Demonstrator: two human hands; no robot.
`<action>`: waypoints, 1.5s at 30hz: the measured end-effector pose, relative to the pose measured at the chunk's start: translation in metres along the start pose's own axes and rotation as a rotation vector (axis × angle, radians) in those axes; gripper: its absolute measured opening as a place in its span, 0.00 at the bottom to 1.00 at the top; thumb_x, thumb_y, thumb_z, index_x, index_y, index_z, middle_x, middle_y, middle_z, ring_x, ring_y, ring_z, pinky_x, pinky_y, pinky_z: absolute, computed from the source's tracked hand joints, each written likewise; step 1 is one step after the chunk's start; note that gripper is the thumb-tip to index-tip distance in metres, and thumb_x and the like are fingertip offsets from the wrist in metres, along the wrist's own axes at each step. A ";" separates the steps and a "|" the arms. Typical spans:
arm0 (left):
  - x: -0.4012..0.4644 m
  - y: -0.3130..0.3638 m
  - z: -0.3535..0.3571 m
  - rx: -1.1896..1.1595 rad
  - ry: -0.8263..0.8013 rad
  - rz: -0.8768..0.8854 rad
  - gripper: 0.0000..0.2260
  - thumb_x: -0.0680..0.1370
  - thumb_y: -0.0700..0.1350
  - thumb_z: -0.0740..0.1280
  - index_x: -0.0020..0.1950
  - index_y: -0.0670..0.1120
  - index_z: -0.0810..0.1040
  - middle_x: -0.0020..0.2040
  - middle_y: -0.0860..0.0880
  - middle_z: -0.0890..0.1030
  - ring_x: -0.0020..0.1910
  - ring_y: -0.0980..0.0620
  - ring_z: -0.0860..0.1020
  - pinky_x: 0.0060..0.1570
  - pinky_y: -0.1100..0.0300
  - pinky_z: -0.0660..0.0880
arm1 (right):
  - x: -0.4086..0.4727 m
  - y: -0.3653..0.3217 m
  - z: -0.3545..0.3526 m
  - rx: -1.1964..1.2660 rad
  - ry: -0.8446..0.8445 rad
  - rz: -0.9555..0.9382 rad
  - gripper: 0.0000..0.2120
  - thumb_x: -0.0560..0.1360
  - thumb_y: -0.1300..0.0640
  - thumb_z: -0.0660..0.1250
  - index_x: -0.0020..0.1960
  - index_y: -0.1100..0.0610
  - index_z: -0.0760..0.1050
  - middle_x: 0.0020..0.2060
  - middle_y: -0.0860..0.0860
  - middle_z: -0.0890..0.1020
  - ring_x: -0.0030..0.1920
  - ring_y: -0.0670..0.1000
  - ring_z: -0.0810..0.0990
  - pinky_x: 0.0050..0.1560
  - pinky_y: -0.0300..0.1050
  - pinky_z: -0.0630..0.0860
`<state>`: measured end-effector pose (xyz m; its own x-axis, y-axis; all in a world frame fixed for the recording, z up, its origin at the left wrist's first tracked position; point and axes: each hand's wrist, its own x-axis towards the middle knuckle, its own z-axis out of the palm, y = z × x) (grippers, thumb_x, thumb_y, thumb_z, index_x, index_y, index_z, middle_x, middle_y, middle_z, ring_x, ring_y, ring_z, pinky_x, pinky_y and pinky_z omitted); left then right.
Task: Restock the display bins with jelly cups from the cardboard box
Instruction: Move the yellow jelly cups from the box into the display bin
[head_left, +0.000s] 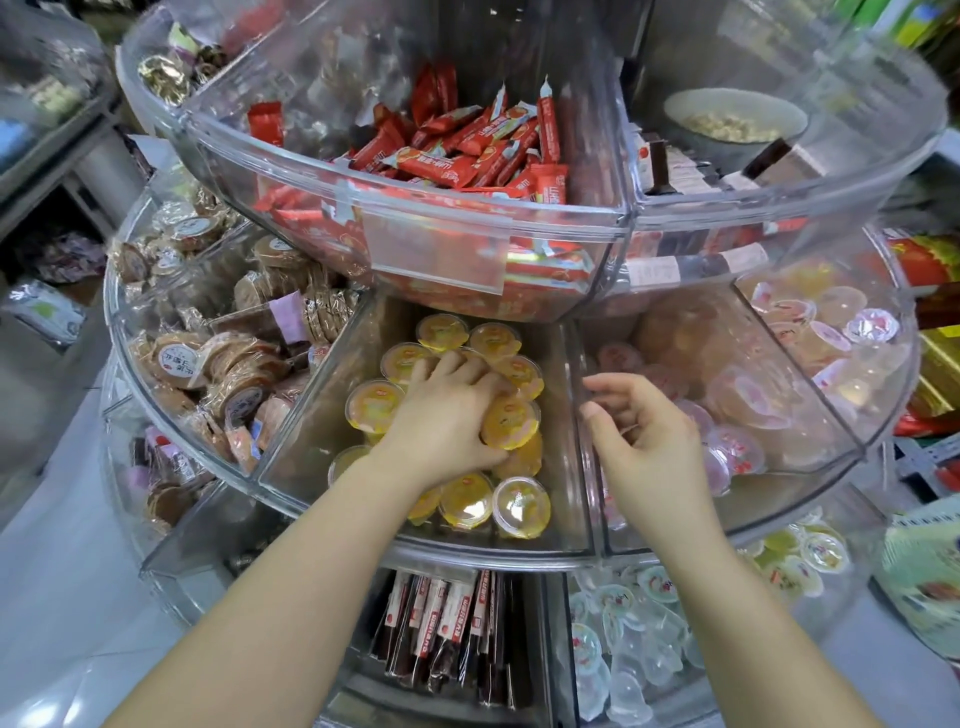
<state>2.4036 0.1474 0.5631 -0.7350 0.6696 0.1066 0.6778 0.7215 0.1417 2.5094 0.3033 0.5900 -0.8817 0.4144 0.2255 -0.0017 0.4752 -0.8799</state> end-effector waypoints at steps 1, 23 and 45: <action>0.001 0.002 0.001 0.009 0.003 -0.009 0.31 0.64 0.63 0.70 0.64 0.53 0.72 0.61 0.51 0.74 0.61 0.48 0.66 0.54 0.54 0.55 | 0.000 0.002 0.001 0.007 -0.006 0.002 0.15 0.74 0.61 0.65 0.44 0.39 0.74 0.35 0.41 0.79 0.36 0.38 0.76 0.37 0.26 0.71; -0.023 -0.011 -0.013 -0.243 0.102 -0.100 0.23 0.65 0.51 0.75 0.60 0.53 0.77 0.59 0.51 0.75 0.60 0.47 0.68 0.59 0.47 0.67 | 0.005 -0.001 0.002 0.063 -0.058 -0.068 0.12 0.74 0.59 0.65 0.47 0.42 0.75 0.36 0.37 0.79 0.39 0.39 0.77 0.40 0.28 0.72; -0.035 -0.028 -0.004 -0.252 -0.017 -0.216 0.26 0.69 0.42 0.70 0.67 0.51 0.70 0.65 0.47 0.71 0.65 0.42 0.68 0.68 0.49 0.60 | -0.004 -0.009 0.017 0.091 -0.145 -0.072 0.10 0.74 0.58 0.66 0.48 0.43 0.77 0.38 0.37 0.79 0.38 0.41 0.76 0.39 0.29 0.72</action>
<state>2.4103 0.1032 0.5591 -0.8596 0.5100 0.0317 0.4788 0.7821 0.3988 2.5050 0.2846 0.5901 -0.9364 0.2628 0.2324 -0.1040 0.4248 -0.8993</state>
